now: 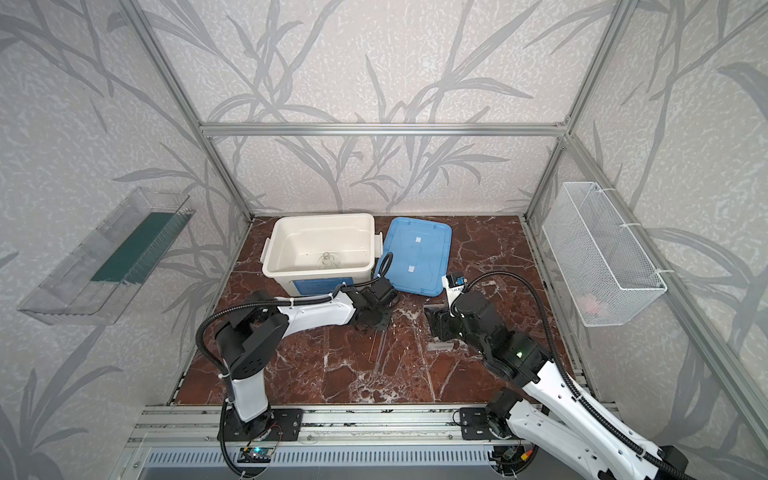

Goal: Organize the chemistry lab equipment
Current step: 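Raise the left gripper toward the glass rod while the right draws back, then grasp the thin glass stirring rod with the left gripper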

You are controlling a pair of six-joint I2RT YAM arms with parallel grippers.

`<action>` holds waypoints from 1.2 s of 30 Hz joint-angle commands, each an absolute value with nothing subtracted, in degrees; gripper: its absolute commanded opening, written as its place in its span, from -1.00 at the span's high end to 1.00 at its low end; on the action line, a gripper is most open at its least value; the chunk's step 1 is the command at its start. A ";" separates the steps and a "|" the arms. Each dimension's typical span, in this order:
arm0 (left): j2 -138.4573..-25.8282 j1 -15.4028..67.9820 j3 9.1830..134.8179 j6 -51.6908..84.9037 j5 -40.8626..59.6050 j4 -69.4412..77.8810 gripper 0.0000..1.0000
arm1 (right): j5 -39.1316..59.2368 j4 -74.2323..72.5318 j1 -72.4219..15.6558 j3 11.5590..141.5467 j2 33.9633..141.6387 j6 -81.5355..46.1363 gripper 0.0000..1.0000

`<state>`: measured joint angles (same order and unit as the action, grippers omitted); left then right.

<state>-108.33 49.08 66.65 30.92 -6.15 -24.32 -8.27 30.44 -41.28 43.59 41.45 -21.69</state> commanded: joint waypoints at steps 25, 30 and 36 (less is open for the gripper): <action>-113.72 52.47 64.86 35.40 -7.87 -41.84 0.82 | 0.93 22.69 -41.13 40.69 39.96 -23.64 -0.50; -113.12 52.36 64.86 33.72 -7.80 -42.80 1.00 | 1.23 21.07 -41.13 39.89 41.18 -24.81 -0.50; -106.80 51.42 63.55 30.25 -8.14 -41.36 1.00 | 0.63 20.74 -41.13 39.99 41.90 -24.82 -0.50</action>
<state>-106.96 52.01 66.52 32.84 -9.19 -35.59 0.64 22.39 -41.28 40.16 41.82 -24.47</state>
